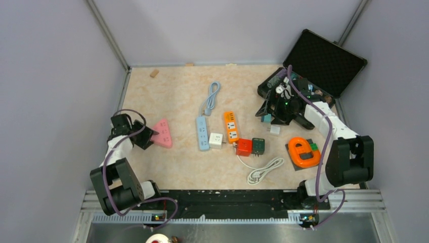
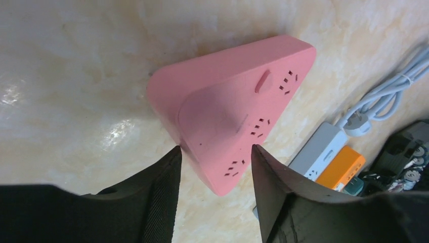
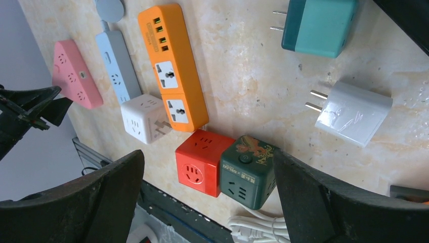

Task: Insert the plug
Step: Pick up the plug from the center of the board.

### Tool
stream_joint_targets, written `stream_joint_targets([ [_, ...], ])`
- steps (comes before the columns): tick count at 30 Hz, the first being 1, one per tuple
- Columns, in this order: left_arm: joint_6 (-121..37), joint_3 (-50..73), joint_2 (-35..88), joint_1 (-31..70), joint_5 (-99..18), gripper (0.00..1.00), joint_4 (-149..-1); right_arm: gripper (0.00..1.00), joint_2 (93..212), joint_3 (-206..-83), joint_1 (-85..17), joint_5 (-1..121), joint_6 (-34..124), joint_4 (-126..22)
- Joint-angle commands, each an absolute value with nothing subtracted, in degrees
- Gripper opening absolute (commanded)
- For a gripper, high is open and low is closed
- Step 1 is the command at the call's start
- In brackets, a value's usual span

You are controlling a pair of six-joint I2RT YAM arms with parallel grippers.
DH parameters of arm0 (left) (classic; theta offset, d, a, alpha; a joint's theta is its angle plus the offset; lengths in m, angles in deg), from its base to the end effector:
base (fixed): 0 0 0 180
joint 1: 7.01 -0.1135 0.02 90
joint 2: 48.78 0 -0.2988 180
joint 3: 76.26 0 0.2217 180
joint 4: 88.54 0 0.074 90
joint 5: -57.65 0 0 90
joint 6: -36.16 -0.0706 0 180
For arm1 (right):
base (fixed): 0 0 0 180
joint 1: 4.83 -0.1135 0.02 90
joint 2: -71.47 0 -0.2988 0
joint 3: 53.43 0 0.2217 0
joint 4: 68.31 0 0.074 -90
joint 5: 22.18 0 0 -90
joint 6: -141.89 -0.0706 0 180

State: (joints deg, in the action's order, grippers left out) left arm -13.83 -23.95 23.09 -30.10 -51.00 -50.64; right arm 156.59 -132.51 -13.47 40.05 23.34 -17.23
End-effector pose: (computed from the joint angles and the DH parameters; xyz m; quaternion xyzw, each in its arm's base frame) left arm 0.2036 0.0623 0.2045 -0.4570 0.8310 -0.1945 0.2506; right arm 0.2809 0.0760 0.2733 0.0941 0.9288 0.3058 0.1870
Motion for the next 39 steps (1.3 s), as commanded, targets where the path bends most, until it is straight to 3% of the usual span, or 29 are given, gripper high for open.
stream_joint_targets([
  [1, -15.5, -24.4, 21.4, -29.5, -54.7, 0.51, -55.2, 0.94, 155.3, -133.7, -14.3, 39.3, 23.4, -17.9],
  [6, -15.6, -24.6, 20.9, -28.5, -55.5, 0.45, -55.2, 0.94, 155.4, -134.1, -14.5, 39.2, 23.3, -17.9],
  [12, -18.4, -21.2, 18.5, -28.4, -46.3, 0.79, -47.1, 0.94, 155.5, -134.0, -14.7, 39.1, 23.3, -17.8],
  [16, -19.1, -19.7, 20.5, -28.5, -39.8, 0.88, -44.1, 0.94, 155.5, -134.0, -14.8, 39.0, 23.4, -18.0],
  [39, -12.2, -28.7, 34.2, -28.6, -55.1, 0.78, -79.2, 0.94, 155.5, -136.0, -14.8, 42.0, 26.1, -15.2],
])
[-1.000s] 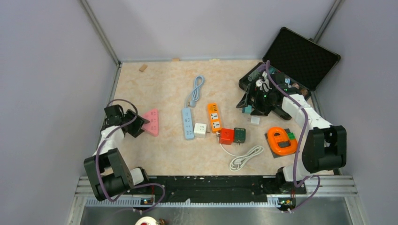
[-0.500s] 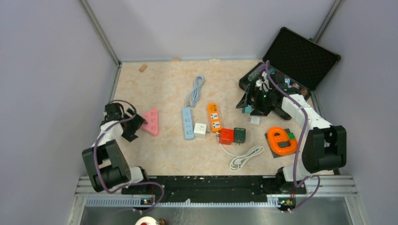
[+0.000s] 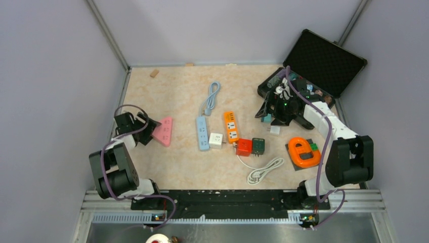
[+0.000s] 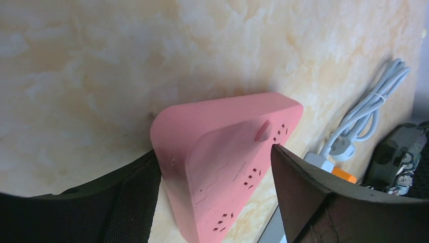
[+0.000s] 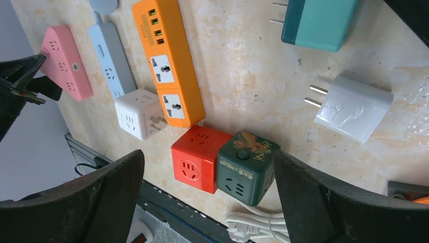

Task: Insert the plug
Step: Pick up the plug from the center of the board.

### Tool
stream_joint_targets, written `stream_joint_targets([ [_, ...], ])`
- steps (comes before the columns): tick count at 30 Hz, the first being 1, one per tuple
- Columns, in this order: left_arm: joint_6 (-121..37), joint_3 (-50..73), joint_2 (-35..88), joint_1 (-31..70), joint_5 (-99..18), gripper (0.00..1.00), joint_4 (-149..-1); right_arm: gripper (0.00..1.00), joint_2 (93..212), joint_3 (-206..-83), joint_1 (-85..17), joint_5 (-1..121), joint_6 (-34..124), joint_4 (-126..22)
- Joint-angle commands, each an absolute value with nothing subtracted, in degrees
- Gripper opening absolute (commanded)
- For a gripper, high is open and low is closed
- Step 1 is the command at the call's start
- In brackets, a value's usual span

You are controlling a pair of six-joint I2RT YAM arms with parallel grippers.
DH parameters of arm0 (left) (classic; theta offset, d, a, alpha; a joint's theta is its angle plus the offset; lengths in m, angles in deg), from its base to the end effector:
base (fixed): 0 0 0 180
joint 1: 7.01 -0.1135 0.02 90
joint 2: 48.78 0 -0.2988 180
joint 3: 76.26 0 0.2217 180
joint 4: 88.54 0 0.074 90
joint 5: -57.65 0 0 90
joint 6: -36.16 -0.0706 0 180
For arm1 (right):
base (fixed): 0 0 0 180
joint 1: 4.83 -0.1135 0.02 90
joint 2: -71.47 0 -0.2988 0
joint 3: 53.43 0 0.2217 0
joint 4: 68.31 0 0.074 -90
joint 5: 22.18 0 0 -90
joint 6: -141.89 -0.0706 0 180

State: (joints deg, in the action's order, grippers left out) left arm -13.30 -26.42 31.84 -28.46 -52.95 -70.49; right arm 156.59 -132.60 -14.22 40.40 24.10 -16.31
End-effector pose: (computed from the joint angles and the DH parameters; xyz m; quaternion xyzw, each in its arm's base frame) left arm 0.2455 0.0698 0.1894 -0.4204 0.8219 -0.2224 0.3134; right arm 0.2785 0.0790 0.2724 0.0847 0.9322 0.3014 0.1816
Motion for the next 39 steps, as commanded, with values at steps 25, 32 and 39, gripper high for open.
stream_joint_targets([
  [25, -7.7, -27.3, 25.8, -23.3, -66.4, 0.10, -81.4, 0.94, 155.2, -137.8, -14.9, 36.4, 25.0, -18.2],
  [32, -1.4, -22.5, 21.1, -15.7, -65.7, 0.00, -82.9, 0.94, 153.3, -139.4, -15.3, 33.9, 23.4, -21.0],
  [39, 9.2, -17.7, 20.7, -8.9, -64.7, 0.00, -91.0, 0.91, 153.1, -138.2, -15.4, 25.3, 14.2, -29.3],
])
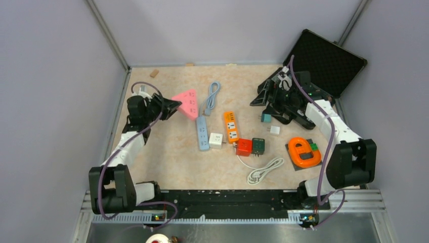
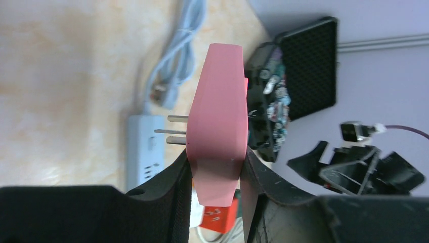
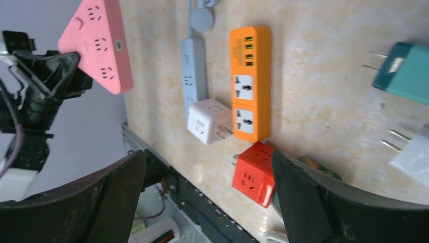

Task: Insert the plug
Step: Pick up the plug from the center of the board.

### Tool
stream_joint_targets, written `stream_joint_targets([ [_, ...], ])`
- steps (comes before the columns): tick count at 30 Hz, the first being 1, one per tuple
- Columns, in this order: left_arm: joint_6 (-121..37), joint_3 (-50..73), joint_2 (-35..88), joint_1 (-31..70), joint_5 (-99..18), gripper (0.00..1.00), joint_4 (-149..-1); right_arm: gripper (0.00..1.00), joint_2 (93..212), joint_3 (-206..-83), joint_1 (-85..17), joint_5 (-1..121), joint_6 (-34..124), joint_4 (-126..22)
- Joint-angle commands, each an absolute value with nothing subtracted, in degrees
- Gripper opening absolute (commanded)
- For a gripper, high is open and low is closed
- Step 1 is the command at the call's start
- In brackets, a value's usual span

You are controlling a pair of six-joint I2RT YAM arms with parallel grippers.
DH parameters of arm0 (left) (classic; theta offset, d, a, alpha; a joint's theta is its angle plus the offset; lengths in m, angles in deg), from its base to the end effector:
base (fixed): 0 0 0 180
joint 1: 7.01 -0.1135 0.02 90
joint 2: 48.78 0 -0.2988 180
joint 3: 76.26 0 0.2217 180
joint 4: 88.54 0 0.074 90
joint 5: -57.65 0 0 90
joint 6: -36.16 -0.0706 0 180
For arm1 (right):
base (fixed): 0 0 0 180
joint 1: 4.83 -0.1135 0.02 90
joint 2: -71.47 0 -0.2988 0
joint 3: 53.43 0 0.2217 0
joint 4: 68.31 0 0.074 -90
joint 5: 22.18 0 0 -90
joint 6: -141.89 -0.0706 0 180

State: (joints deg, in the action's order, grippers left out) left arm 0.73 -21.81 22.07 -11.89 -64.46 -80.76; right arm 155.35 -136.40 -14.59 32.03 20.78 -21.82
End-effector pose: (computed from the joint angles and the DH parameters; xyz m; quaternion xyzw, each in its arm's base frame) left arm 0.2590 -0.0156 0.2784 -0.2695 0.7751 -0.4301 0.3763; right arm 0.2873 0.0913 0.3104 0.0545 0.8919 0.3890 0.2240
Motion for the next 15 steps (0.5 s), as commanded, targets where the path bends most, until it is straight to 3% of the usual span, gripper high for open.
stream_joint_targets([
  [1, 11.1, -17.1, 21.2, -7.7, -64.6, 0.00, -93.0, 0.91, 153.2, -138.1, -15.4, 23.7, 12.2, -31.4],
  [9, 19.2, -10.4, 27.0, 4.1, -63.5, 0.00, -106.2, 0.91, 154.5, -137.9, -18.0, 14.4, -3.1, -48.7],
  [15, 20.7, -5.7, 29.2, 8.9, -63.3, 0.00, -107.8, 0.91, 156.8, -138.9, -21.5, 12.7, -8.0, -57.7],
])
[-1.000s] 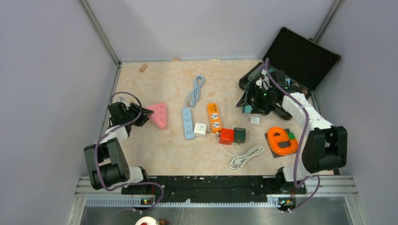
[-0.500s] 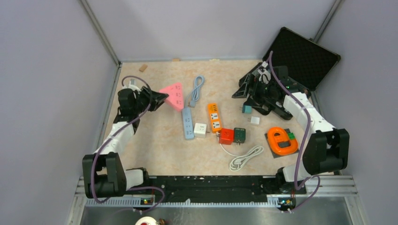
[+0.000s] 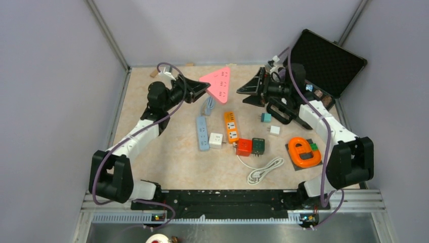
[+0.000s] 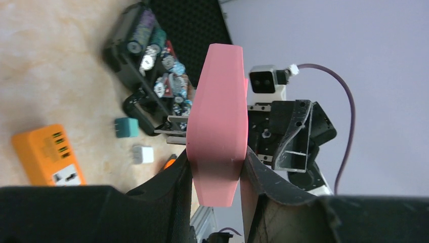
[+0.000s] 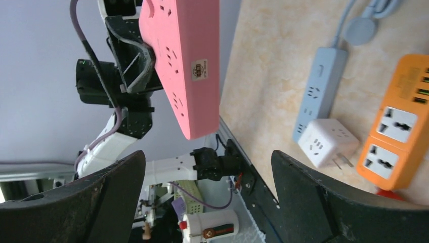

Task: Insert the plug
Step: Pick up the plug from the center of the board.

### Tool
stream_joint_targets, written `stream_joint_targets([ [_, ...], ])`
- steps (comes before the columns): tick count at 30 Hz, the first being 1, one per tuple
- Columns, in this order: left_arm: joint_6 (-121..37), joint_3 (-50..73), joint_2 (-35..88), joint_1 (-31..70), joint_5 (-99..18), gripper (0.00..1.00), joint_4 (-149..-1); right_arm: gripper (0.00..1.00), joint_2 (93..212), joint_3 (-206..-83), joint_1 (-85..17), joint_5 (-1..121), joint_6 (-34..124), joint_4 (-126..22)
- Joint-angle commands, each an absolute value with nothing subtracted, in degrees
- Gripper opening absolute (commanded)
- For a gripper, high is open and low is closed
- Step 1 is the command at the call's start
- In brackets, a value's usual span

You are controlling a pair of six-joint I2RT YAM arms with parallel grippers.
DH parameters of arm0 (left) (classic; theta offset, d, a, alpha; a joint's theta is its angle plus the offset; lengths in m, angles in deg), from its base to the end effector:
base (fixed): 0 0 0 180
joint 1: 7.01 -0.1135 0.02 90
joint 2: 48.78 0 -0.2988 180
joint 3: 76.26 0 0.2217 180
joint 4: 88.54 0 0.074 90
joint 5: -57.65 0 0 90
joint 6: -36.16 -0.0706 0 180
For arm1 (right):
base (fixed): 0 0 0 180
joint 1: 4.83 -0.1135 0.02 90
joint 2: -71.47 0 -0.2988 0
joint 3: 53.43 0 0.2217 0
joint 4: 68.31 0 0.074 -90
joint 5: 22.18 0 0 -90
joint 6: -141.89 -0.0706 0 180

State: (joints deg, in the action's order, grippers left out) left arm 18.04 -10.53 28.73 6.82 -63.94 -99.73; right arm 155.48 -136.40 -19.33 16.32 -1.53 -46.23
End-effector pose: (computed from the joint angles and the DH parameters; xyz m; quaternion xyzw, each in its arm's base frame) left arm 0.2888 -0.1092 0.3586 -0.1644 0.6909 -0.6022 0.3646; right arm 0.2950 0.1334 0.3603 0.0247 0.7884 0.5780 0.2092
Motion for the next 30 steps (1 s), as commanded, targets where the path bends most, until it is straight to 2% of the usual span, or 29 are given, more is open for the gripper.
stream_joint_targets([
  [1, 20.9, -5.3, 29.5, 9.5, -63.2, 0.00, -107.9, 0.91, 157.2, -139.0, -22.0, 12.4, -9.6, -59.8],
  [10, 27.1, -5.7, 32.1, 13.3, -62.0, 0.00, -115.9, 0.86, 161.7, -142.6, -25.2, 13.4, -19.6, -71.0],
  [18, 26.7, -5.7, 31.3, 14.5, -61.0, 0.00, -114.2, 0.72, 161.8, -144.4, -25.2, 16.2, -22.2, -73.6],
  [23, 26.7, -6.3, 30.3, 15.1, -60.9, 0.00, -112.9, 0.46, 162.3, -145.1, -25.3, 16.6, -22.5, -73.4],
  [25, 26.4, -6.7, 29.7, 15.4, -60.7, 0.00, -112.0, 0.30, 162.7, -145.2, -25.2, 16.0, -22.9, -73.8],
  [29, 25.3, -6.9, 29.0, 15.5, -61.2, 0.15, -109.9, 0.00, 162.6, -144.9, -25.2, 15.1, -21.6, -72.1],
  [30, 25.0, -7.0, 28.9, 15.5, -61.3, 0.25, -109.5, 0.00, 162.6, -144.8, -25.3, 14.9, -20.6, -71.4],
])
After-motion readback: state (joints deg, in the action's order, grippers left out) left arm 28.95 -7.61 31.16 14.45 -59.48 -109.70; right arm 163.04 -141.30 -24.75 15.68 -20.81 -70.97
